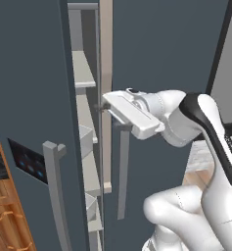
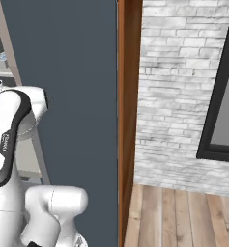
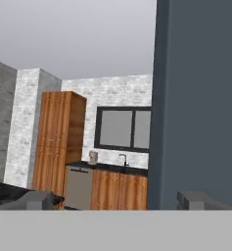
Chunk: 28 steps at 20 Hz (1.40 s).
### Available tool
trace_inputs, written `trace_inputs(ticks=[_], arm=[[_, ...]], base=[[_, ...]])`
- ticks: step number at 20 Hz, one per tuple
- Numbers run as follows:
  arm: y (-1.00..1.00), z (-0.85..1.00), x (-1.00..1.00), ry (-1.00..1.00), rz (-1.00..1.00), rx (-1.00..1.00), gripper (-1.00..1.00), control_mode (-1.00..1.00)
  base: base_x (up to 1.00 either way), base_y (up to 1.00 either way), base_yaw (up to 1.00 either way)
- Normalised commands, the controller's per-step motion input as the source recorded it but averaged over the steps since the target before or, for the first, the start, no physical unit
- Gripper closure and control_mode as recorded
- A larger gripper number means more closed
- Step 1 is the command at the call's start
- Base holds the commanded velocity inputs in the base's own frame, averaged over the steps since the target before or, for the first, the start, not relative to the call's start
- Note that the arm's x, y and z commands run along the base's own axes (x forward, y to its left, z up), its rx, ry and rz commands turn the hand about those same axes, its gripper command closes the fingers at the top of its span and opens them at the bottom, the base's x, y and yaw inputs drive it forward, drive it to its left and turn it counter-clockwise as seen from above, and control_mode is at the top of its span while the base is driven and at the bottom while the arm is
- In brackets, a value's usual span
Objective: Open the freezer door, pick up the ice cube tray from the freezer, and place it on the dining counter.
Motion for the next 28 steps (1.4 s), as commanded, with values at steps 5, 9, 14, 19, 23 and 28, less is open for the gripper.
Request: trace_inputs(ticks=[5,9,14,19,23,28], arm=[[0.53,0.0,0.07,-0.1,0.01,0.0,-1.0,-1.0],[0.49,0.0,0.09,-0.09,0.0,0.0,-1.0,-1.0],[0.31,0.0,0.3,-0.05,0.0,0.0,-1.0,-1.0],[0.06,0.0,0.41,-0.01,0.0,0.0,-1.0,-1.0],[0.36,0.0,0.28,0.0,0.0,0.0,-1.0,-1.0],[0.78,-0.07,0.0,0.0,0.0,0.0,-1.0,-1.0]], base=[[0.0,0.0,0.0],[0.0,0.0,0.0],[0.0,0.0,0.0],[0.0,0.0,0.0],[0.0,0.0,0.0],[0.0,0.0,0.0]])
